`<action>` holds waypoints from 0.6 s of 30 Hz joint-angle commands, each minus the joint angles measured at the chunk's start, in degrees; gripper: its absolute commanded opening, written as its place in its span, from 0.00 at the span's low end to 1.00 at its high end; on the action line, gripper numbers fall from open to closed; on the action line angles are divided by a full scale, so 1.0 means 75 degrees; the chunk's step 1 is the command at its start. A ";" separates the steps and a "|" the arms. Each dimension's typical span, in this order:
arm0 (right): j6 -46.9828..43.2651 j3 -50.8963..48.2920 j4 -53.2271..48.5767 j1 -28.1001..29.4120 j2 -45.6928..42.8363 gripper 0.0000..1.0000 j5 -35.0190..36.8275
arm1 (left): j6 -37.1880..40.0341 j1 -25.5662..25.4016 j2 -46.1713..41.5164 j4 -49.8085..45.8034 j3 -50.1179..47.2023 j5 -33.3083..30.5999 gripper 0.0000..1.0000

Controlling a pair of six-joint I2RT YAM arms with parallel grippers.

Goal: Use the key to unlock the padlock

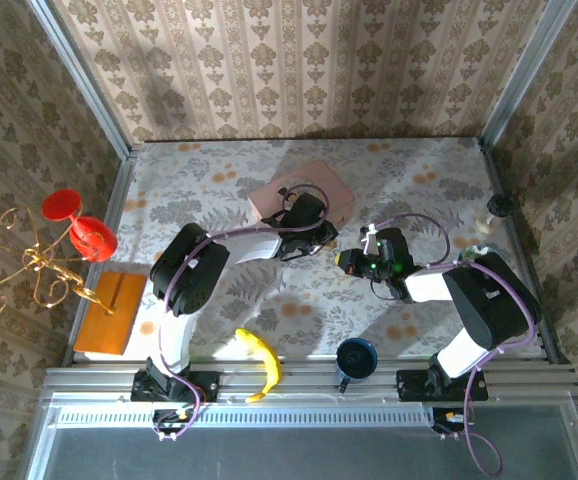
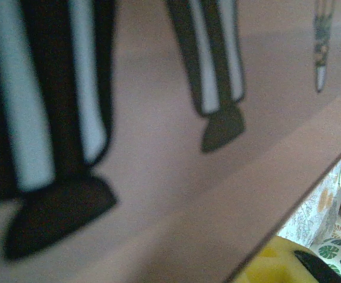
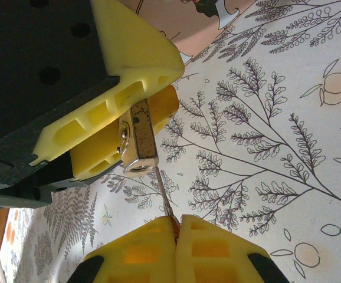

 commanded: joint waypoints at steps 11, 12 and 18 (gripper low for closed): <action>-0.0065 -0.0240 0.0344 -0.0048 -0.0413 0.00 0.0085 | -0.0226 0.0045 0.0048 0.0476 -0.0024 0.0339 0.08; -0.0065 -0.0225 0.0309 -0.0046 -0.0403 0.00 0.0109 | -0.0215 0.0033 0.0057 0.0478 -0.0025 0.0338 0.08; 0.0006 -0.0086 0.0319 -0.0048 -0.0234 0.00 0.0145 | -0.0208 0.0027 0.0060 0.0494 -0.0002 0.0373 0.08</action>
